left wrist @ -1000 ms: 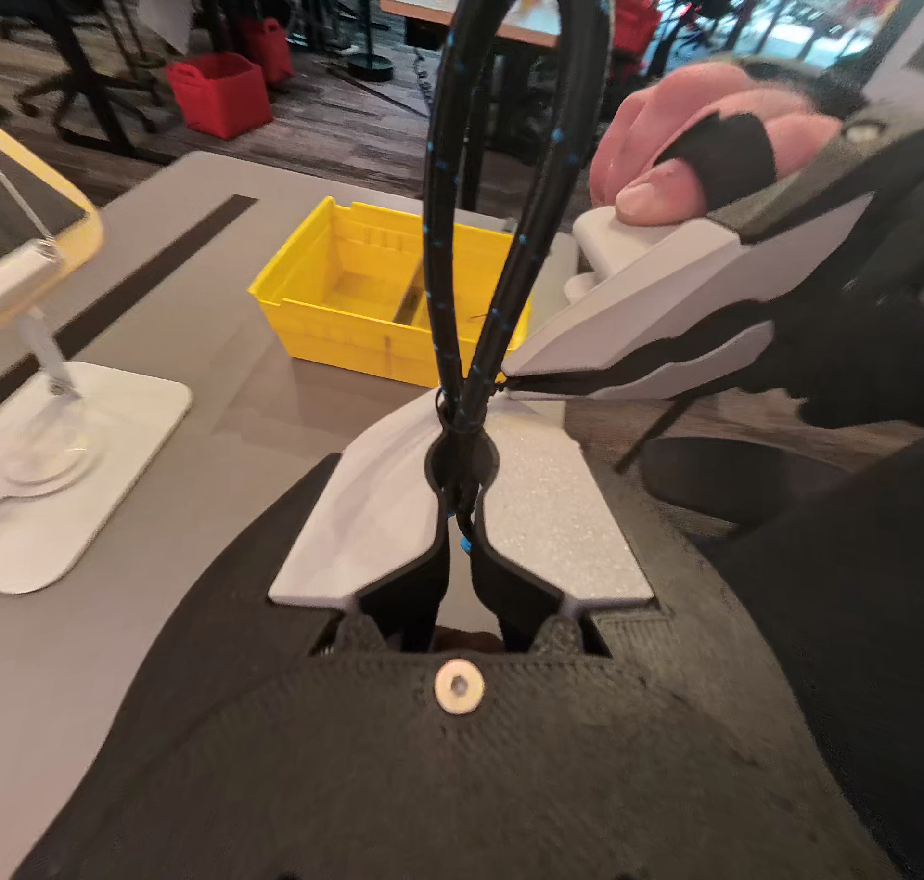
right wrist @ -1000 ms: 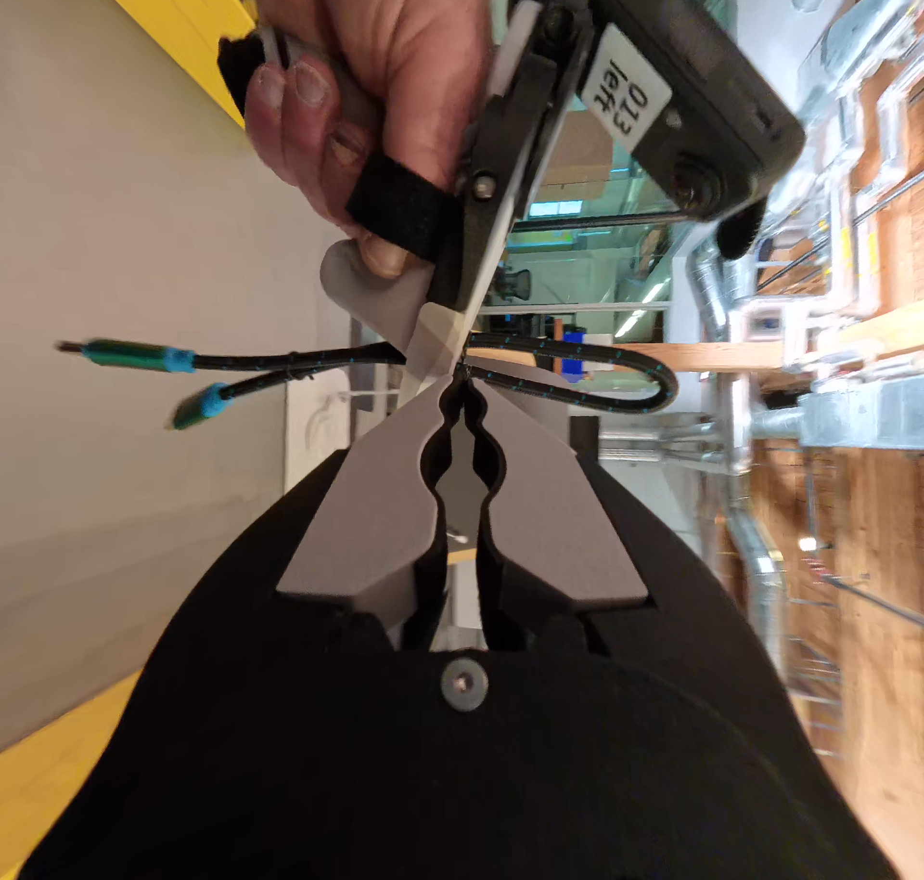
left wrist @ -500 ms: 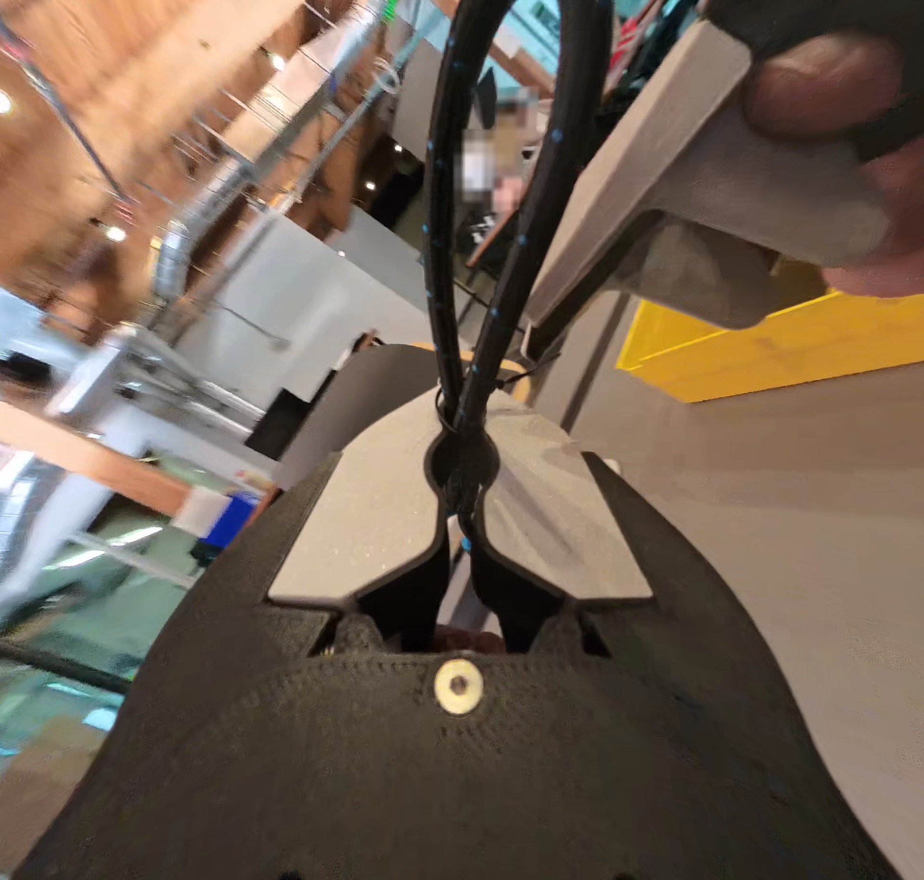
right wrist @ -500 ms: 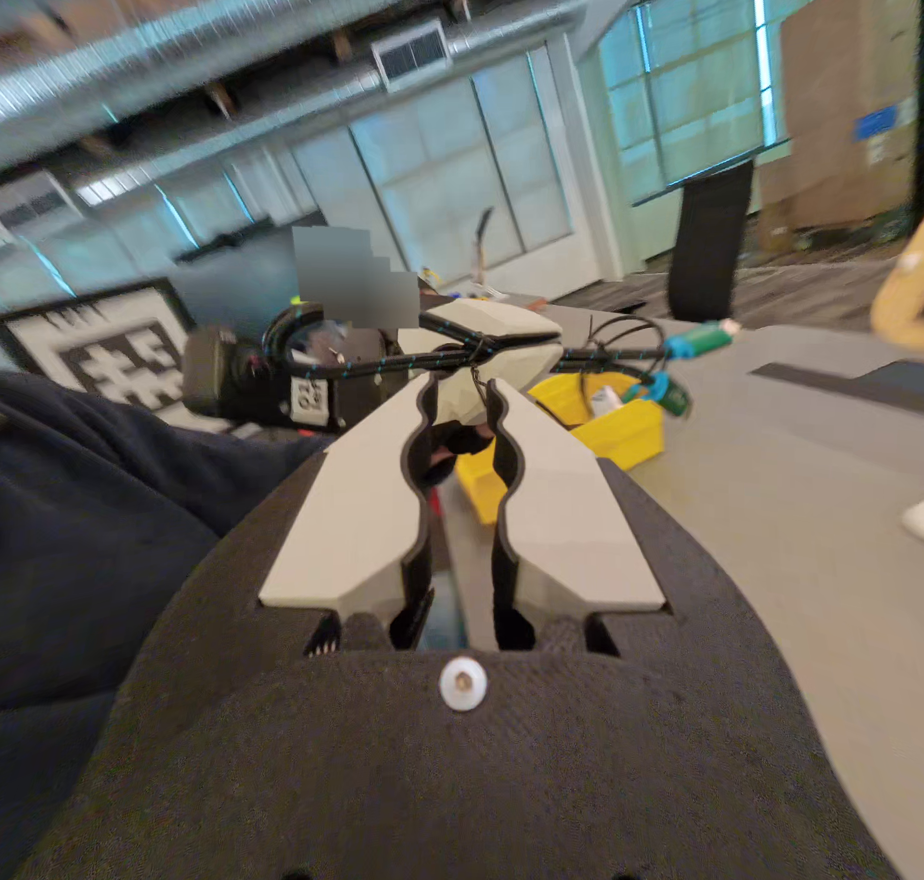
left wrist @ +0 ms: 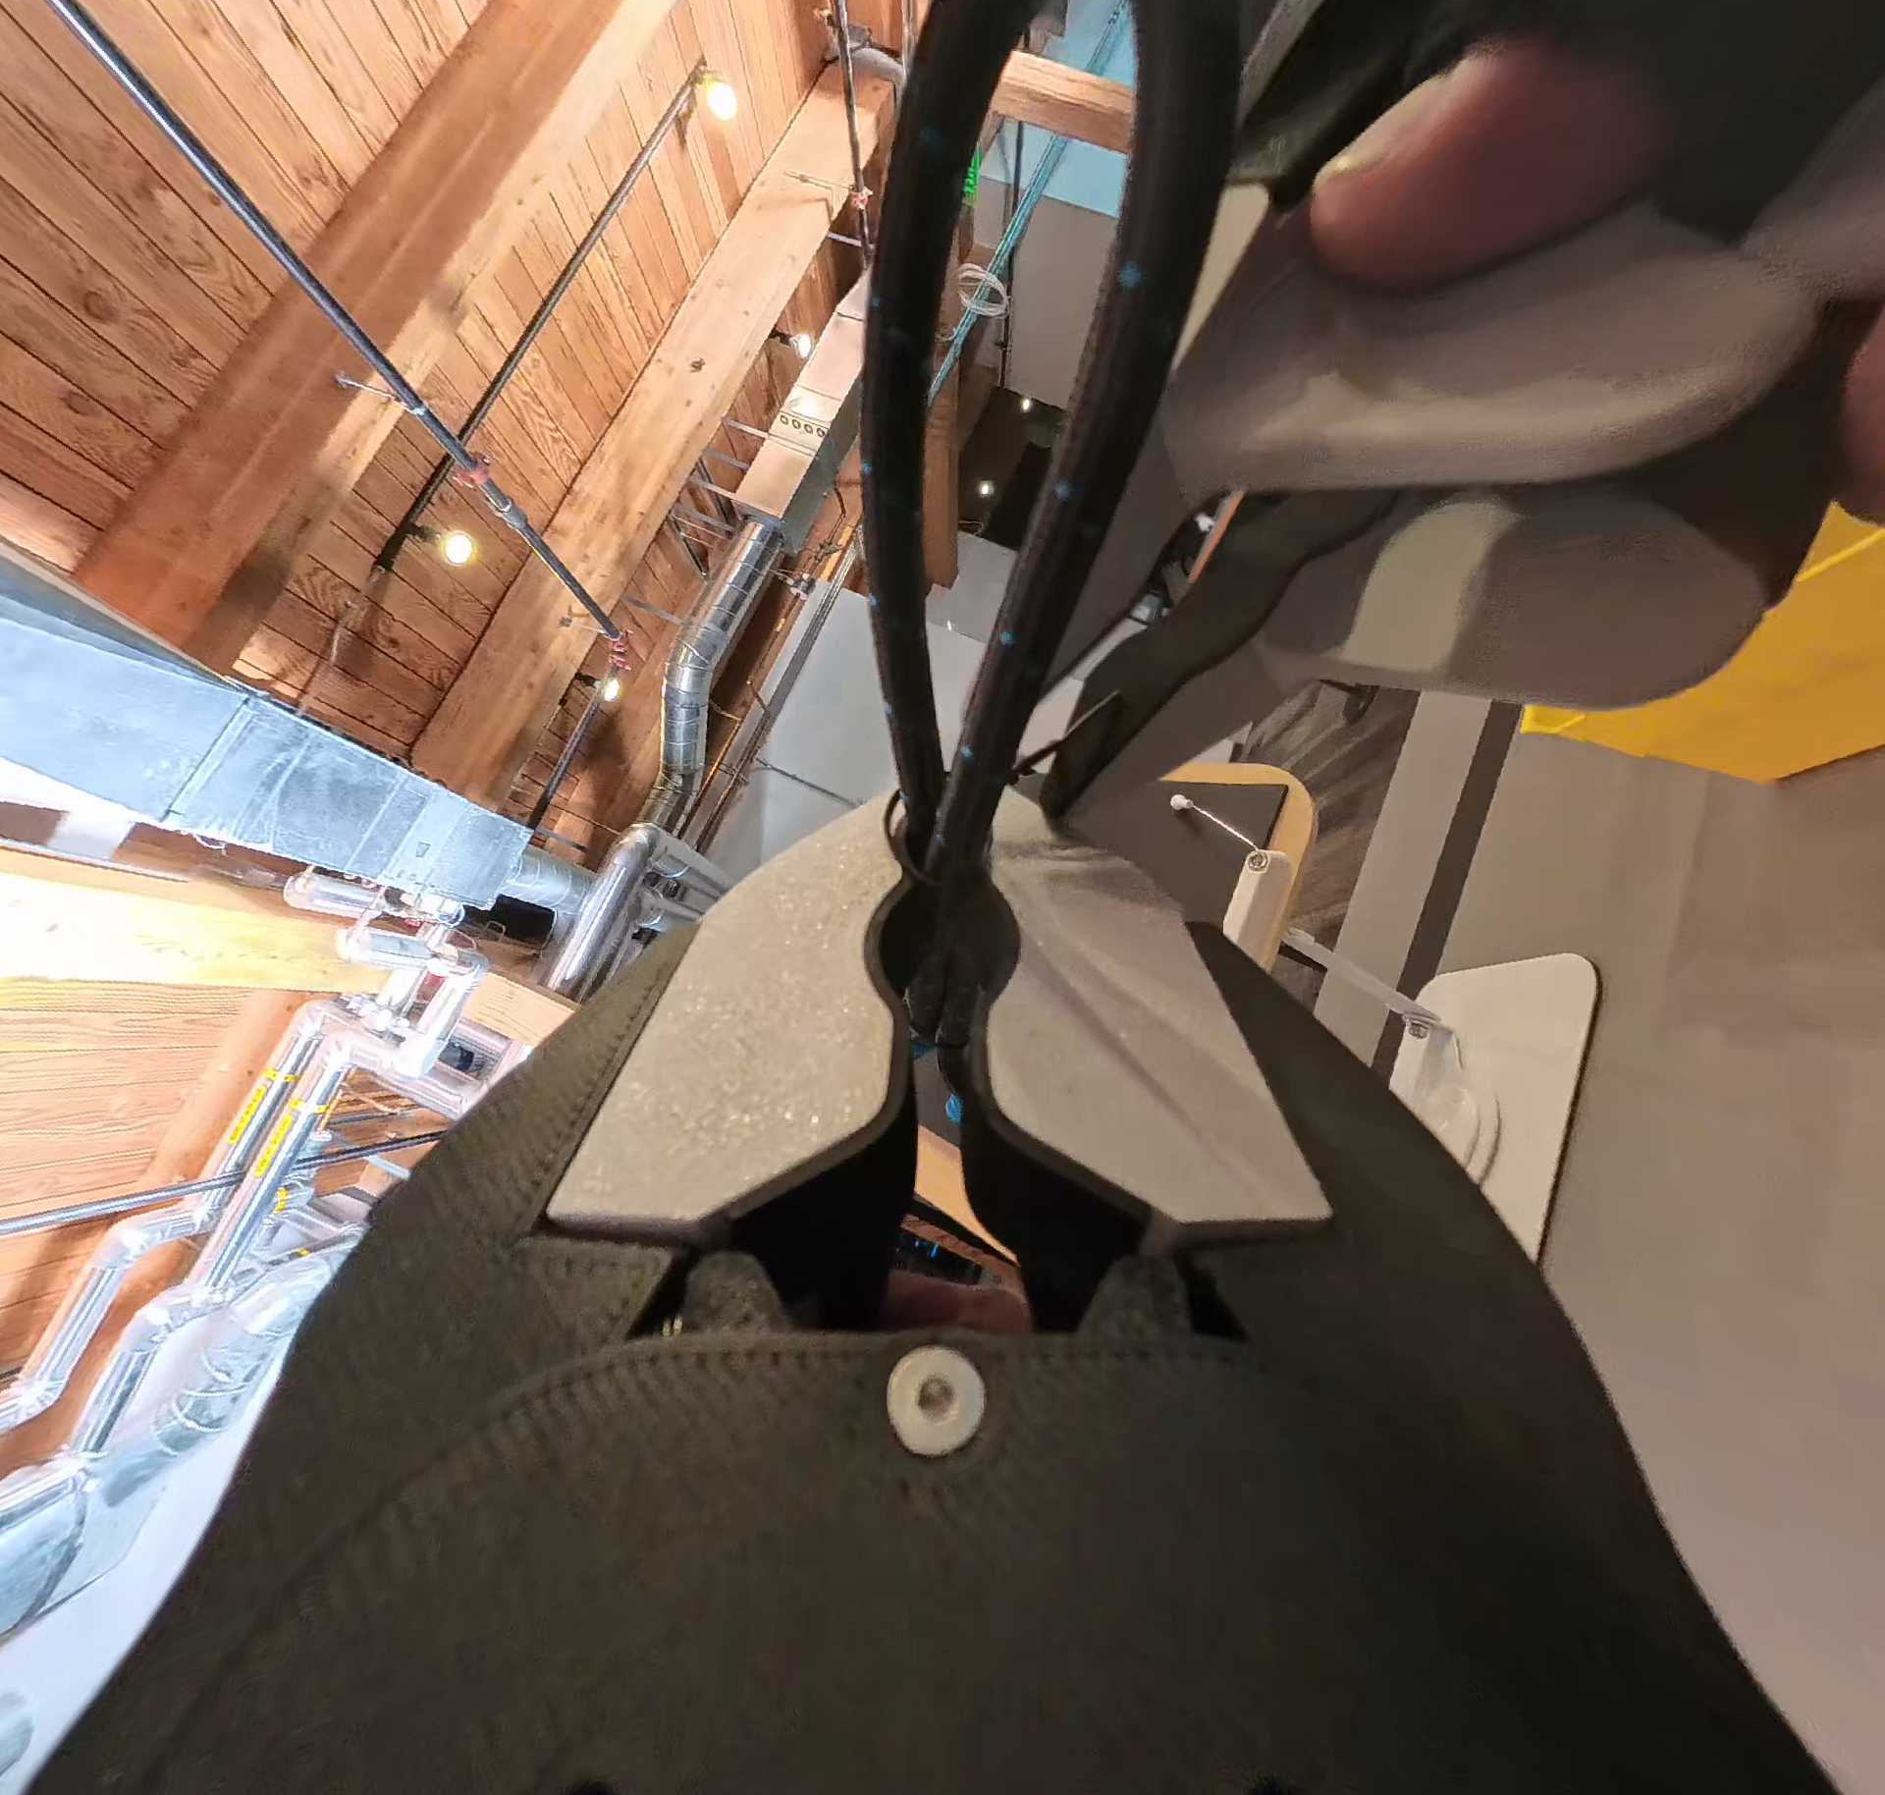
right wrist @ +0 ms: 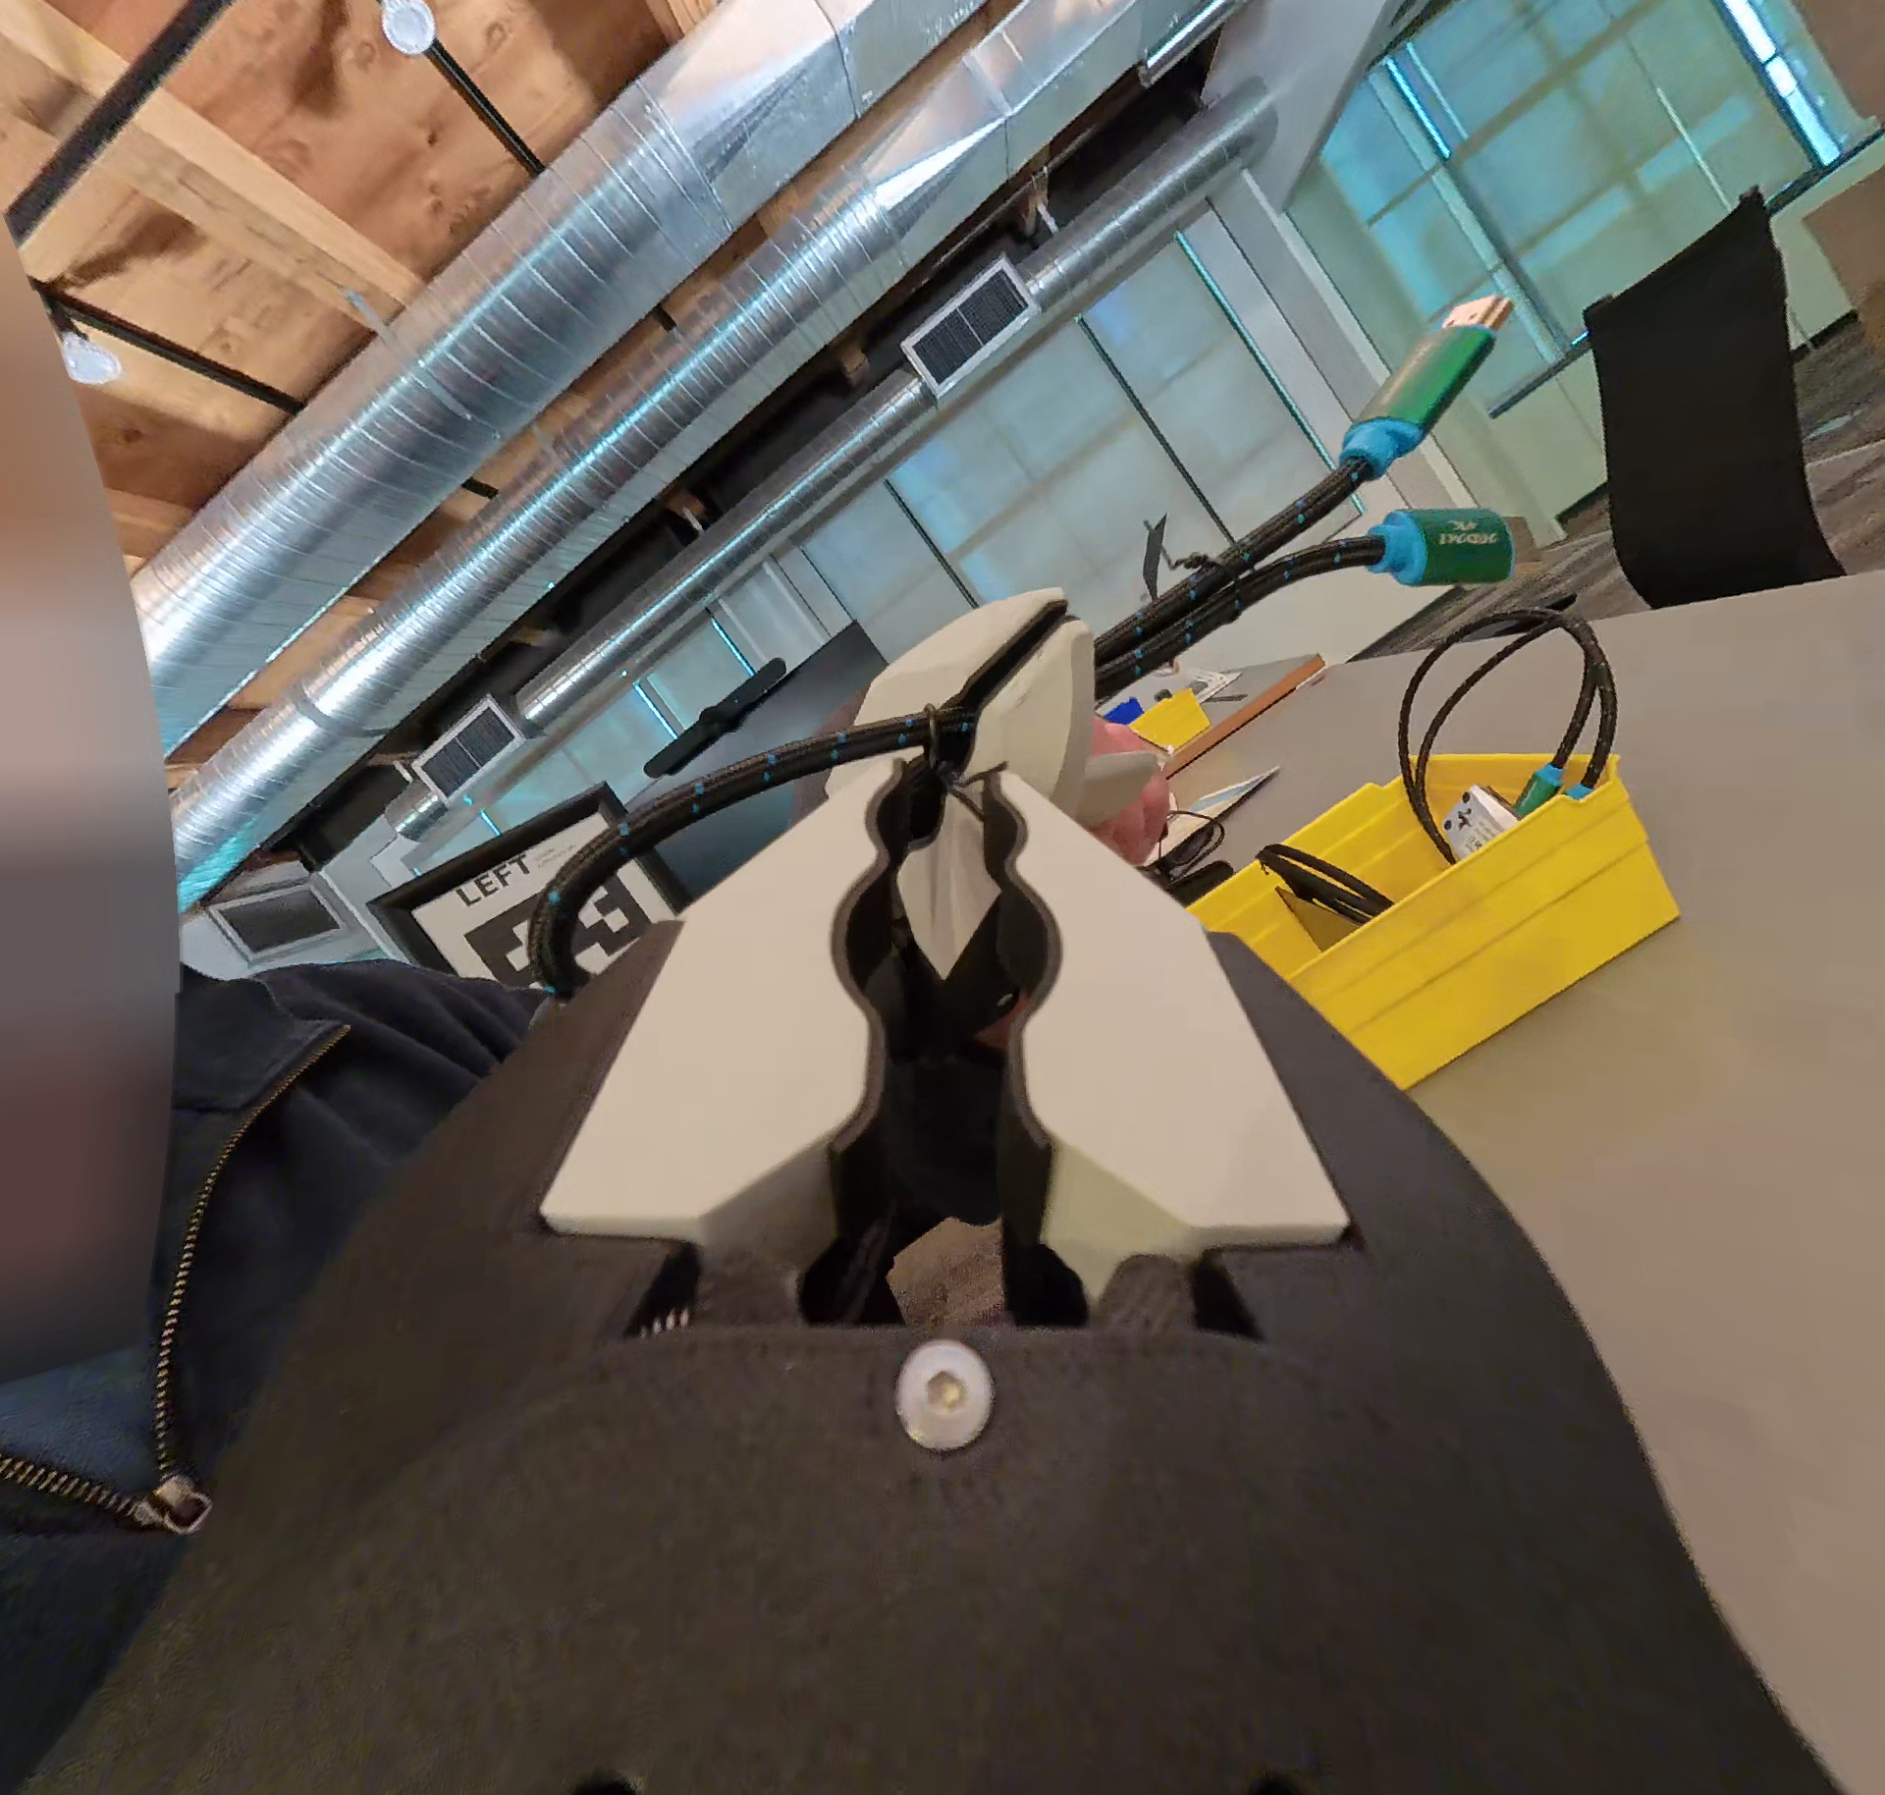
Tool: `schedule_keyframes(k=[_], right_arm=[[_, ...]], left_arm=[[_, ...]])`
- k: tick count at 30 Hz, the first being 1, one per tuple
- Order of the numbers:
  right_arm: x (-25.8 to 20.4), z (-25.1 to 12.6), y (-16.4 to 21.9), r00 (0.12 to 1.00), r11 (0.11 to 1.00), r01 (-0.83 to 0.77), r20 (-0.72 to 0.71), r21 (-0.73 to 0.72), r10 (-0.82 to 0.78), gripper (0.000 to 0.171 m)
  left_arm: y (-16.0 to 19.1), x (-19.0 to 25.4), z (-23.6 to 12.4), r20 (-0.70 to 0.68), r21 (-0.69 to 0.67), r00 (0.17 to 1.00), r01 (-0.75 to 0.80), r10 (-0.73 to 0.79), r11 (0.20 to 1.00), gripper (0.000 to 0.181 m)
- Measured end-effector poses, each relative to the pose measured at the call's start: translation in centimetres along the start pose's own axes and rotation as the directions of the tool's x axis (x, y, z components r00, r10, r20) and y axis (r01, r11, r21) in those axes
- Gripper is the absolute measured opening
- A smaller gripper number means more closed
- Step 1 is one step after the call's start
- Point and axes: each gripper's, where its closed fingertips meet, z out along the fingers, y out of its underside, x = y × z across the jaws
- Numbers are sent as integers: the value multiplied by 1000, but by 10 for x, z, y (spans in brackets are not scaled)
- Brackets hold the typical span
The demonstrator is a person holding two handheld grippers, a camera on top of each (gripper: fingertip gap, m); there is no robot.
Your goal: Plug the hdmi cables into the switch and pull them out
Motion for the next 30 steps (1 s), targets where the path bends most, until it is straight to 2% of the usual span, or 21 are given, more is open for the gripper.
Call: schedule_keyframes(k=[6,11,14,17,20,22,25,28,30], right_arm=[[-1,-1,-4,1000,998,5,15,63,-5,1],[-1,-1,-4,994,993,107,-37,50,-106,1],[-1,-1,-2,970,975,224,-92,-3,-224,0],[1,-2,-1,882,899,420,-178,-122,-436,0],[2,-3,-1,699,726,618,-211,-302,-683,0],[2,-3,-1,534,560,714,-189,-421,-824,0],[-2,-2,-1,302,304,801,-90,-517,-949,0],[4,-5,3,7,-44,787,81,-616,-997,0],[10,-8,9,-198,-309,695,241,-649,-950,0]], left_arm=[[-3,1,0,10,-4,1000,-28,28,1000,2],[-3,1,-1,6,0,1000,-29,29,1000,2],[-2,4,-2,-44,-8,999,26,-26,1000,2],[1,14,-1,-160,-49,973,158,-164,986,2],[0,23,-2,-295,-109,891,329,-346,938,2],[-2,30,-4,-385,-172,797,433,-466,885,2],[-9,31,-7,-458,-225,672,546,-582,807,2],[-9,42,-11,-545,-325,531,580,-649,747,1],[-10,52,-17,-597,-410,395,598,-699,688,2]])
